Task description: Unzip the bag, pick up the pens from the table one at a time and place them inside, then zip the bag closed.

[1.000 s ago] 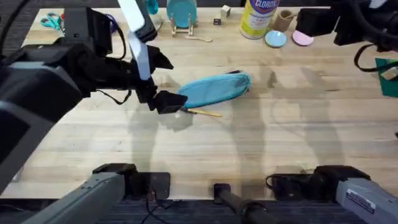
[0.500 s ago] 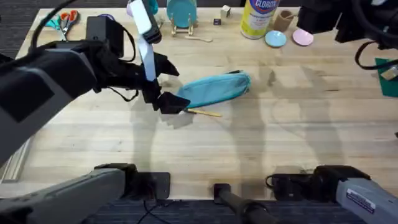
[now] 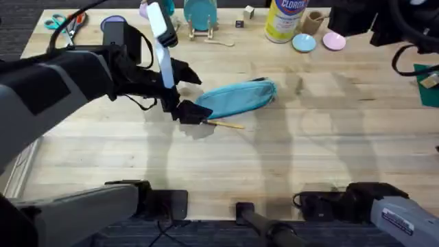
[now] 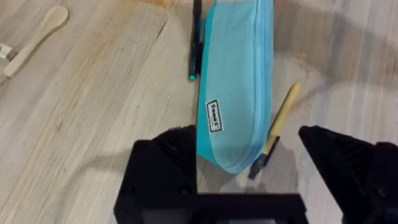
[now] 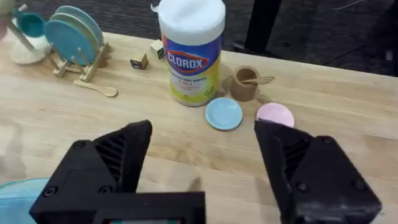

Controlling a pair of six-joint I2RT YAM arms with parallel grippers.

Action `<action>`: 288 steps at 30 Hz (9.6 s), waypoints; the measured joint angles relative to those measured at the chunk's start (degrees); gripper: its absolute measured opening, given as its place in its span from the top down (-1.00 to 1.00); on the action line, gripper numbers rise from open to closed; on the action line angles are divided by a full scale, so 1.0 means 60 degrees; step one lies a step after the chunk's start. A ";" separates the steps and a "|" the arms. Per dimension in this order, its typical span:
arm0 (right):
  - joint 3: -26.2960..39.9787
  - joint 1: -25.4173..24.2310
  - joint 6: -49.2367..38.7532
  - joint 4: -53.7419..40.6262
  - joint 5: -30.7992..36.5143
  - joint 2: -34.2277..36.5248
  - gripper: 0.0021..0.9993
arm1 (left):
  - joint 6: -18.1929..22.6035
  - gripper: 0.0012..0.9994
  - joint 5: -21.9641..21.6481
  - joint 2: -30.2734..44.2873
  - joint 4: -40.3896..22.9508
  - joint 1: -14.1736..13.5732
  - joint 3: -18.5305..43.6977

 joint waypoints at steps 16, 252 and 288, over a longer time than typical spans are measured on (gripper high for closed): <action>0.0007 0.0000 -0.0004 0.0000 0.0000 0.0001 -0.99 | 0.0004 -0.99 0.0071 0.0440 -0.0012 -0.0417 0.0007; 0.3111 -0.0065 -1.4192 -0.6841 -0.6703 0.8630 0.94 | 0.0093 0.92 -0.0178 0.0448 0.0492 -0.0419 0.0007; 0.4361 0.0106 -1.4105 -0.7519 -0.6635 0.8626 0.94 | 0.0091 0.92 -0.0159 0.0448 0.0488 -0.0419 0.0007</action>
